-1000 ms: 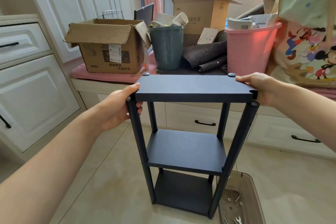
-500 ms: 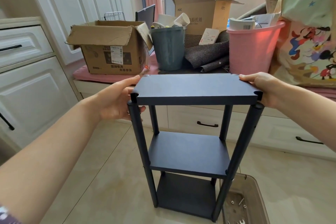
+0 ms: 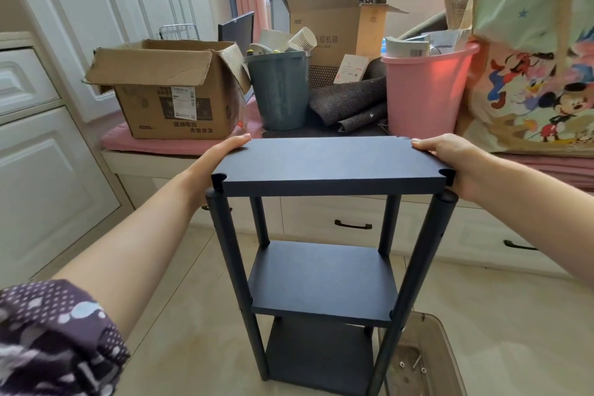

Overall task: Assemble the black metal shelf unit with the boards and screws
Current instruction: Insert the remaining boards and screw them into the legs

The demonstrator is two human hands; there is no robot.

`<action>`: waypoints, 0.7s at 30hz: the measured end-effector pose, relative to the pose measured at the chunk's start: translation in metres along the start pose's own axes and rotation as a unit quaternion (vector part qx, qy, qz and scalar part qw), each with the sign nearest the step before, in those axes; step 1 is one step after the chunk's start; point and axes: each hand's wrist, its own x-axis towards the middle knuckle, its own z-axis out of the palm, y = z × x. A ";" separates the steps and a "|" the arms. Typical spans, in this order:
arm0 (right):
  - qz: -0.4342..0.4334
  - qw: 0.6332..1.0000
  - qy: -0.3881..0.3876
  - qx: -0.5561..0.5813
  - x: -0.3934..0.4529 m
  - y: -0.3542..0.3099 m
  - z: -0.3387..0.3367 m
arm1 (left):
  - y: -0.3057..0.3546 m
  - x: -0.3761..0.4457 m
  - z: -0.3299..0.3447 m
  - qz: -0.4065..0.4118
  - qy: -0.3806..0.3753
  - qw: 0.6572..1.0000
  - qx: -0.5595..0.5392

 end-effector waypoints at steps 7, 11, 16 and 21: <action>-0.012 0.998 0.047 -0.041 0.018 0.001 0.004 | 0.000 0.011 -0.001 0.033 0.037 0.998 0.032; -0.008 0.991 0.071 -0.110 0.021 0.005 0.007 | -0.007 0.011 -0.001 0.119 0.072 0.988 0.073; -0.031 0.994 0.051 -0.087 0.021 0.006 0.007 | -0.013 0.007 -0.003 0.084 0.044 0.995 -0.002; -0.015 0.999 0.003 -0.032 0.017 0.013 0.009 | -0.026 -0.001 -0.004 0.037 0.037 0.997 -0.056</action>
